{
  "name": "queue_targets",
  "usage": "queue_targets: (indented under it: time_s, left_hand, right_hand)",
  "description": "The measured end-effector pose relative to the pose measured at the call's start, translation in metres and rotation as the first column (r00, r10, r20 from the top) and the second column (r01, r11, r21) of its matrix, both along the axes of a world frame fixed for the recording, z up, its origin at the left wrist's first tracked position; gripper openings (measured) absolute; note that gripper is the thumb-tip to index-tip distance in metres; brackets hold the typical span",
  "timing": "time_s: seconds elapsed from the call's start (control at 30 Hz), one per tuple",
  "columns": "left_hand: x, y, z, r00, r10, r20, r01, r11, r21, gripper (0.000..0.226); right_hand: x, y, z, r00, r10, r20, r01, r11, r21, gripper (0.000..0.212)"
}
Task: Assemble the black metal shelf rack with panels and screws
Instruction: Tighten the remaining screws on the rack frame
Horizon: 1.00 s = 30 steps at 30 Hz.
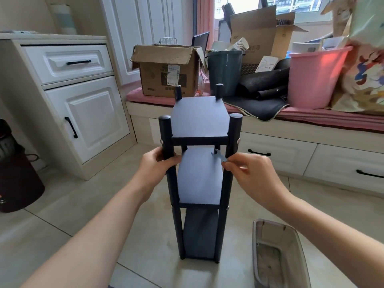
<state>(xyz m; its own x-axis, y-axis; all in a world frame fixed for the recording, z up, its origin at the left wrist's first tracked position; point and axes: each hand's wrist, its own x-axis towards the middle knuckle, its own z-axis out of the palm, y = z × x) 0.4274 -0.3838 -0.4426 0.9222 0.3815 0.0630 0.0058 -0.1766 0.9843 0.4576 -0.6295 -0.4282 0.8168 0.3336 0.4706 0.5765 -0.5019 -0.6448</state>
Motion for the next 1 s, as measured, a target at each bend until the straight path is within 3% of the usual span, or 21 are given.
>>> queue_targets:
  time_s: [0.2,0.33,0.47,0.7,1.0]
  left_hand:
    - [-0.006,-0.02,0.001,0.965,-0.261,-0.032,0.257,0.962,-0.091,0.009]
    - [-0.011,-0.039,0.0,0.931,-0.362,-0.035,0.363,0.931,0.038,0.031]
    - [-0.012,-0.055,0.003,0.947,-0.322,-0.012,0.319,0.932,0.171,0.053]
    - [-0.012,-0.07,0.002,0.962,-0.273,0.031,0.271,0.961,0.057,0.079]
    - [-0.014,-0.073,0.024,0.974,-0.181,0.136,0.197,0.974,-0.113,0.07]
  right_hand:
    - [0.013,-0.016,0.0,0.99,-0.138,0.02,0.138,0.99,0.004,0.013]
    - [0.018,-0.02,-0.002,0.98,-0.2,-0.018,0.199,0.98,-0.021,0.015]
    - [0.014,-0.016,-0.005,0.978,-0.204,-0.036,0.203,0.978,-0.042,0.012]
    - [0.01,-0.014,-0.004,0.978,-0.194,-0.077,0.189,0.98,-0.068,0.013]
    - [0.005,-0.013,0.0,0.989,-0.142,-0.031,0.141,0.989,-0.046,0.013]
